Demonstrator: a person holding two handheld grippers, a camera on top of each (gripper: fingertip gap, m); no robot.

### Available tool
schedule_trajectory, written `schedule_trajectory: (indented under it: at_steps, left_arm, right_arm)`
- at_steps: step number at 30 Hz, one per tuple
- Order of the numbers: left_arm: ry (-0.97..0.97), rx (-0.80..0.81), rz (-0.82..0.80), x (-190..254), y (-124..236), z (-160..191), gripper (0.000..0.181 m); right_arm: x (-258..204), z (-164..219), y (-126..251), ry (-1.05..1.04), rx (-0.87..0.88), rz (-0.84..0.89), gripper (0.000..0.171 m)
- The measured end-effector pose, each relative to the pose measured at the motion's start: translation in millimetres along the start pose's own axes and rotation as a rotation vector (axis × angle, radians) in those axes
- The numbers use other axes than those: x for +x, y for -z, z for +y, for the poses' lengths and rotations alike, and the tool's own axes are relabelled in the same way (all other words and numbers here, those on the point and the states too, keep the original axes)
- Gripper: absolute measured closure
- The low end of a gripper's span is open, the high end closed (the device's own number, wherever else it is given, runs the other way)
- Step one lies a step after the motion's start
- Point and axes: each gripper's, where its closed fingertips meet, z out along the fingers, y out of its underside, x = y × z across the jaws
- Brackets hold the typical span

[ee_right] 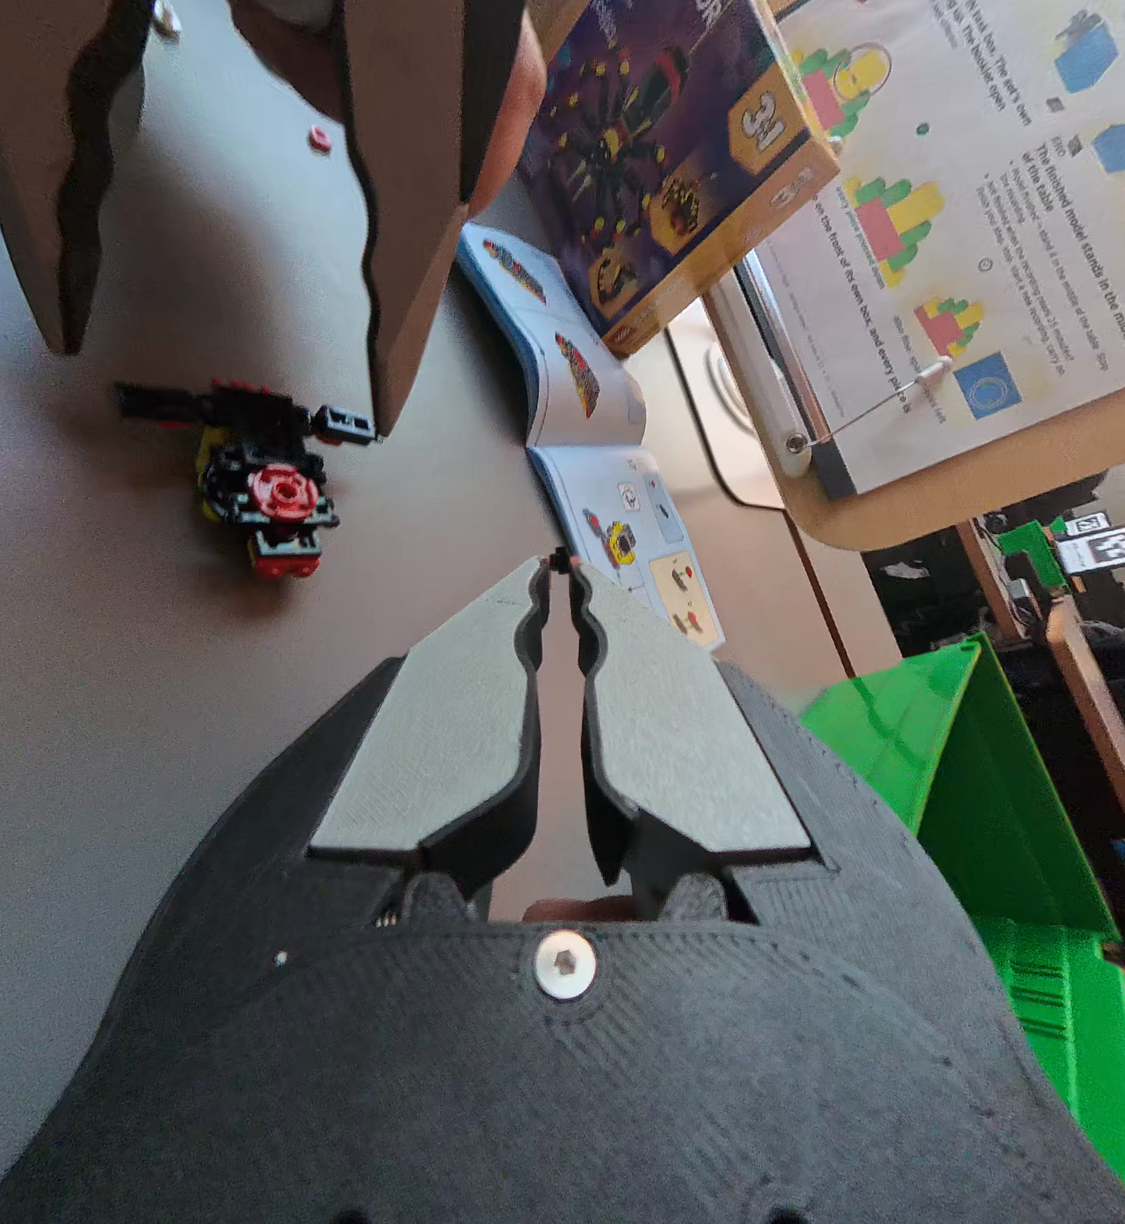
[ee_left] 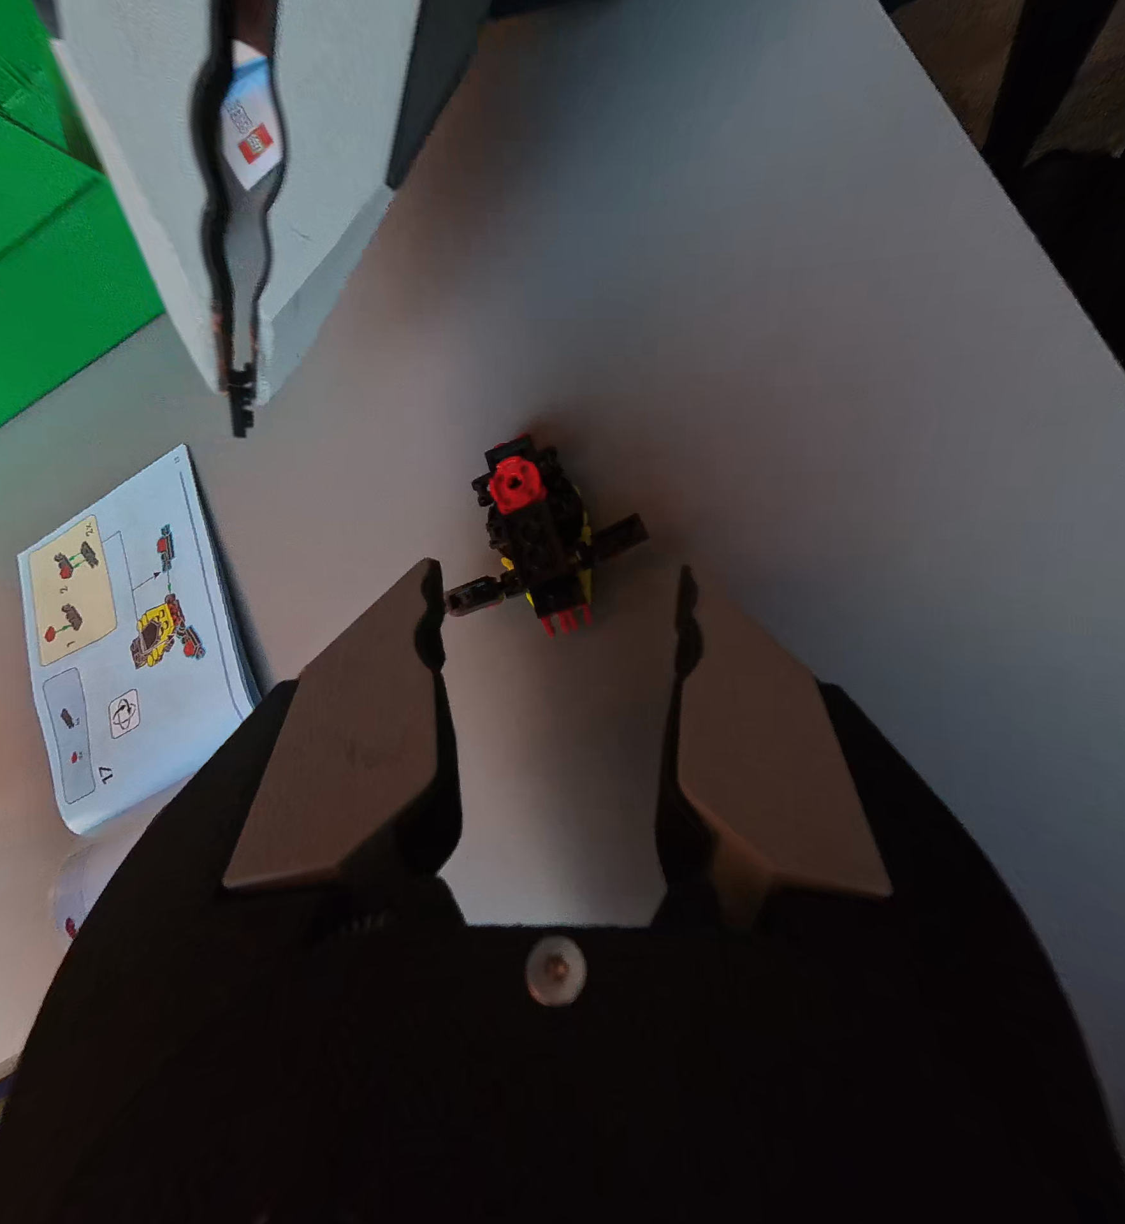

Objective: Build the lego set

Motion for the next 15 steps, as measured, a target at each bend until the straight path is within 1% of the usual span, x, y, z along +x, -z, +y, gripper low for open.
schedule_trajectory:
  at_steps: [2,3,5,7,9,11,15]
  left_arm:
    - [0.058,0.009,-0.029,-6.4,0.1,-3.9,0.098]
    - [0.128,0.017,-0.058,-13.5,-0.3,-6.8,0.095]
    - [0.277,0.029,-0.064,-19.0,-3.0,-10.2,0.088]
    - [0.366,0.026,-0.085,-22.0,-6.0,-8.6,0.083]
    - [0.389,0.014,-0.106,-21.6,-8.1,-5.8,0.082]
    - [0.397,0.000,-0.131,-22.3,-10.9,-2.5,0.081]
    - [0.339,-0.056,-0.122,-15.2,-19.5,6.4,0.086]
  right_arm:
    - [-5.9,10.0,3.0,0.043,-0.052,0.032,0.168]
    - [-8.3,15.1,2.8,0.070,-0.086,0.050,0.168]
    - [-14.2,25.0,-0.2,0.141,-0.163,0.072,0.168]
    - [-21.0,29.4,-3.8,0.210,-0.208,0.076,0.169]
    - [-24.3,29.6,-5.4,0.241,-0.226,0.081,0.169]
    - [-27.5,27.4,-5.6,0.231,-0.214,0.068,0.169]
    - [-30.1,29.4,-5.8,0.226,-0.217,0.059,0.169]
